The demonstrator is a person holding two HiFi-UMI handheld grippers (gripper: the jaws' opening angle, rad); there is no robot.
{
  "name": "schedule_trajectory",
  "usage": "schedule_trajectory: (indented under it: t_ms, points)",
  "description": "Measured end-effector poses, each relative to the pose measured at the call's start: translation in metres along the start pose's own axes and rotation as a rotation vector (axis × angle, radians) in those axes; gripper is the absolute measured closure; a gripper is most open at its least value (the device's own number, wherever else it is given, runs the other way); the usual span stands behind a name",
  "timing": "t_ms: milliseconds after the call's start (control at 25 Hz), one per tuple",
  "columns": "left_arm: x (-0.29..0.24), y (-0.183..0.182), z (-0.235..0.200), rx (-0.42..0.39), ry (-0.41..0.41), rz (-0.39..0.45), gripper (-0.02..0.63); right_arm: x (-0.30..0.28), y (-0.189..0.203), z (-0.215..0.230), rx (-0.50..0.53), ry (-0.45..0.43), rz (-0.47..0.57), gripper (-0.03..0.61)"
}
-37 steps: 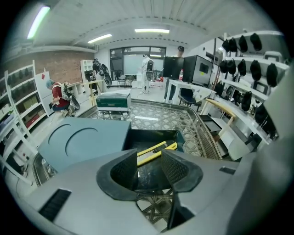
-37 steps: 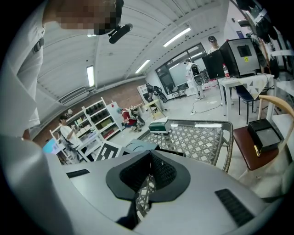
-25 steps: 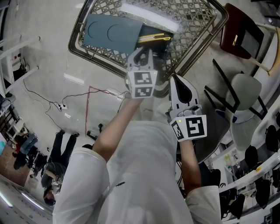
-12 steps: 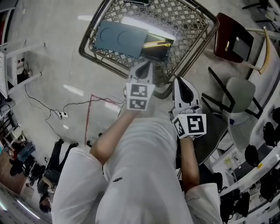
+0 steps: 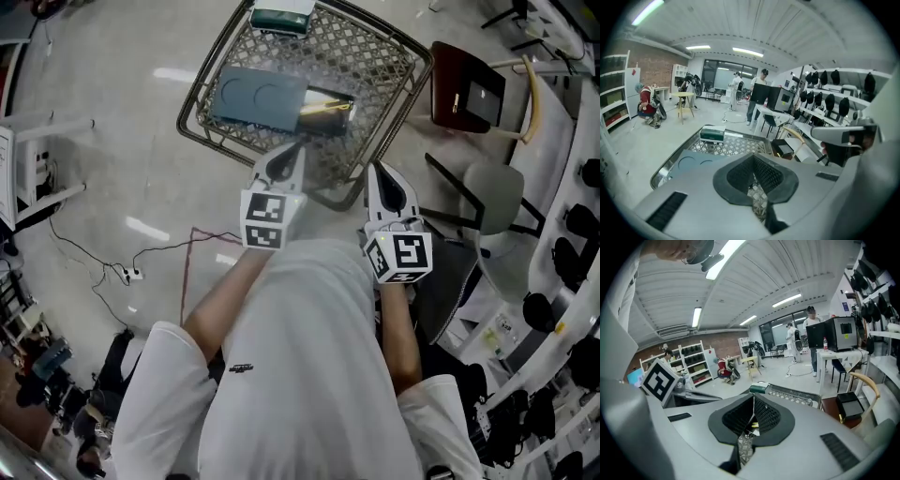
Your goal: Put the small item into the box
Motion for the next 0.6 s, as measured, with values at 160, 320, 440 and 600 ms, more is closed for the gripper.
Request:
schedule_trajectory:
  t_ms: [160, 320, 440, 600]
  points:
    - [0.033, -0.027, 0.006, -0.032, 0.047, 0.062, 0.612, 0.012, -0.017, -0.003, 0.035, 0.024, 0.029, 0.578]
    - [0.064, -0.047, 0.009, -0.055, 0.077, 0.105, 0.612, 0.029, -0.032, -0.008, 0.062, 0.038, 0.057, 0.578]
    - [0.081, -0.062, 0.008, -0.077, 0.091, 0.144, 0.612, 0.034, -0.045, -0.013, 0.104, 0.039, 0.081, 0.578]
    - [0.107, -0.070, 0.008, -0.076, 0.105, 0.173, 0.613, 0.055, -0.063, -0.021, 0.112, 0.049, 0.110, 0.578]
Point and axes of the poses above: the fingertips, and each gripper's own axes: x backward along the fingers, z to its right, y out of its underside, the point moved 2 cm from there along x, backward along the fingers, and after that the axes turned 7 degrees about x, right-handed, at the moved point
